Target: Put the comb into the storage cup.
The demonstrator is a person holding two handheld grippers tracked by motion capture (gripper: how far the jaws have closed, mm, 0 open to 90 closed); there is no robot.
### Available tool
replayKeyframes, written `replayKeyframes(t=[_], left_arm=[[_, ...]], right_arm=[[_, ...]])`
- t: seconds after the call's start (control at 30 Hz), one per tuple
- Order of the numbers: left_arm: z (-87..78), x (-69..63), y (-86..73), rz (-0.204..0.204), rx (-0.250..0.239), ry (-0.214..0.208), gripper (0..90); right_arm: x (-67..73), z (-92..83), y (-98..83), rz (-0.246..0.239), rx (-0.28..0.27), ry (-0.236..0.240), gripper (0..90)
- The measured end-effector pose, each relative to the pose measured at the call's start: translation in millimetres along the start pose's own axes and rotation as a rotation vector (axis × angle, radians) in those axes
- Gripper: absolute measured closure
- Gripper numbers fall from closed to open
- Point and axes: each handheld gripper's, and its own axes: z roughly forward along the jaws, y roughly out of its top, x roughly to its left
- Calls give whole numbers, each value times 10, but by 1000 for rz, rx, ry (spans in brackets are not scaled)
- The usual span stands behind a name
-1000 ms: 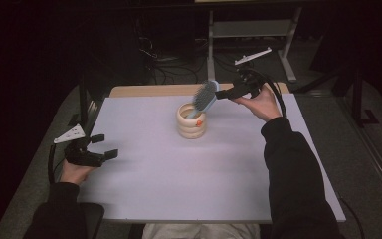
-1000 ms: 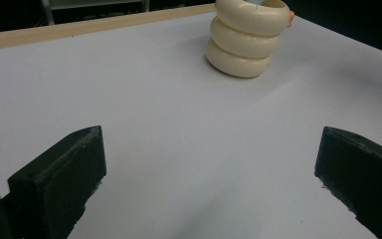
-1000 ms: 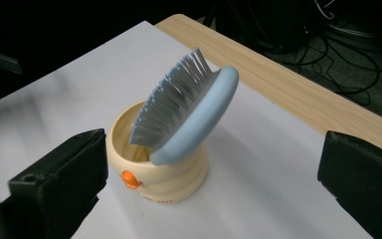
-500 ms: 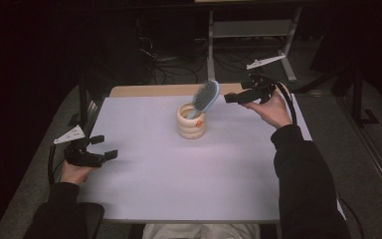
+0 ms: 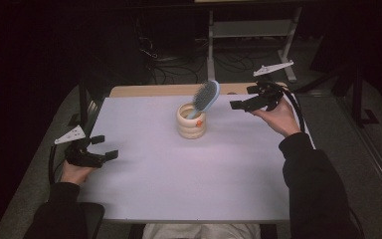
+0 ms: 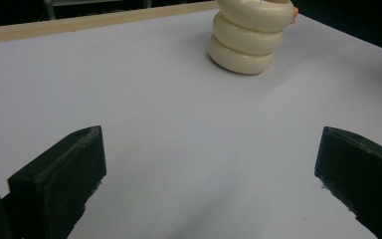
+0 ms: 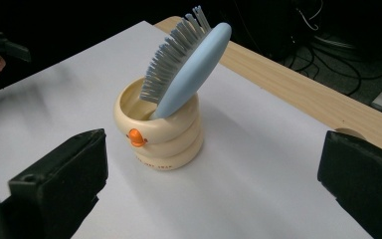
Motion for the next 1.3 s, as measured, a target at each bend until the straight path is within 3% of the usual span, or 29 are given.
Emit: replayKeyframes(t=[0.43,1.3], left_arm=[[9,-5,1,1,0,3,0],[11,-15,2,4,0,4,0]], right_arm=[[72,-99,-210,-16,4,-26,0],[5,-472,-774,33,-42,-76,0]])
